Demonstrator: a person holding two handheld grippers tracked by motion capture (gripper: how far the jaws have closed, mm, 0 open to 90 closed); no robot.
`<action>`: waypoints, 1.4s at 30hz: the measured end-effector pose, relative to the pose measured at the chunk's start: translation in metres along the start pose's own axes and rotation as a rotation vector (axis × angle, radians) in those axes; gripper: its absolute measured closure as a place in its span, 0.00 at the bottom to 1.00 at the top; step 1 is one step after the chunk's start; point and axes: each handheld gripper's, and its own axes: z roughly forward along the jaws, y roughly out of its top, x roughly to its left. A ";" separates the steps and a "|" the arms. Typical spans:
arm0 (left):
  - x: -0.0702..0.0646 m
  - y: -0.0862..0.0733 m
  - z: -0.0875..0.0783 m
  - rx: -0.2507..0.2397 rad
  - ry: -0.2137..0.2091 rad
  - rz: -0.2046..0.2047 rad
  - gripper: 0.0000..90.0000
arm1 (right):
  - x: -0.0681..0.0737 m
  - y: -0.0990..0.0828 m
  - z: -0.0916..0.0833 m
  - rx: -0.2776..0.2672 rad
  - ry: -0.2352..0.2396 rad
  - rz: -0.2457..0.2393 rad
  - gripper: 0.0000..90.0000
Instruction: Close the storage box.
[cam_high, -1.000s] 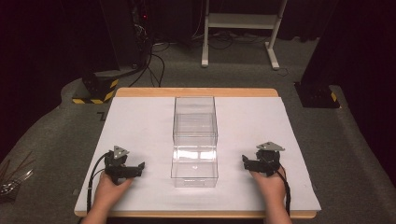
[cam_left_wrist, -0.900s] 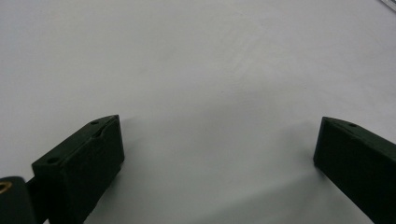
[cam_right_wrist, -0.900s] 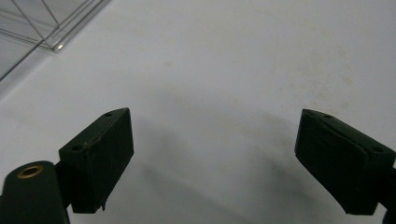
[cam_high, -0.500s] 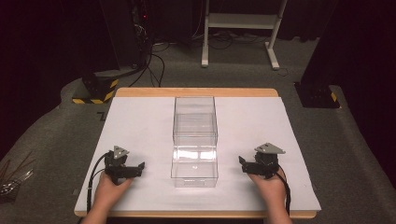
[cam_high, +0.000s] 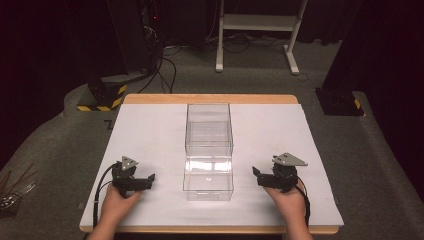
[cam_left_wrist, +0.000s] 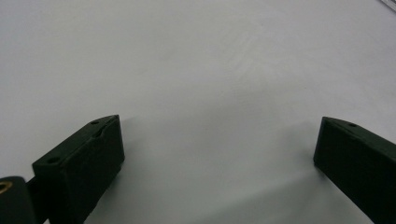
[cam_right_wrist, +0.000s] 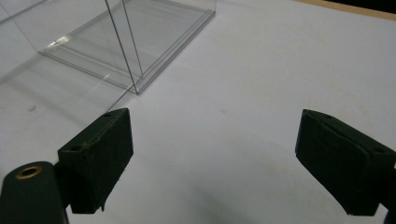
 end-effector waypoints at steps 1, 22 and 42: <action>0.000 0.000 0.000 0.000 0.000 0.000 0.02 | 0.001 0.001 -0.001 -0.007 0.005 0.001 0.12; 0.000 0.000 0.000 0.001 -0.001 0.000 0.02 | 0.034 0.017 -0.016 -0.087 0.113 -0.037 0.13; 0.000 0.000 0.000 0.001 0.000 0.000 0.02 | 0.057 0.023 -0.024 -0.125 0.195 -0.071 0.13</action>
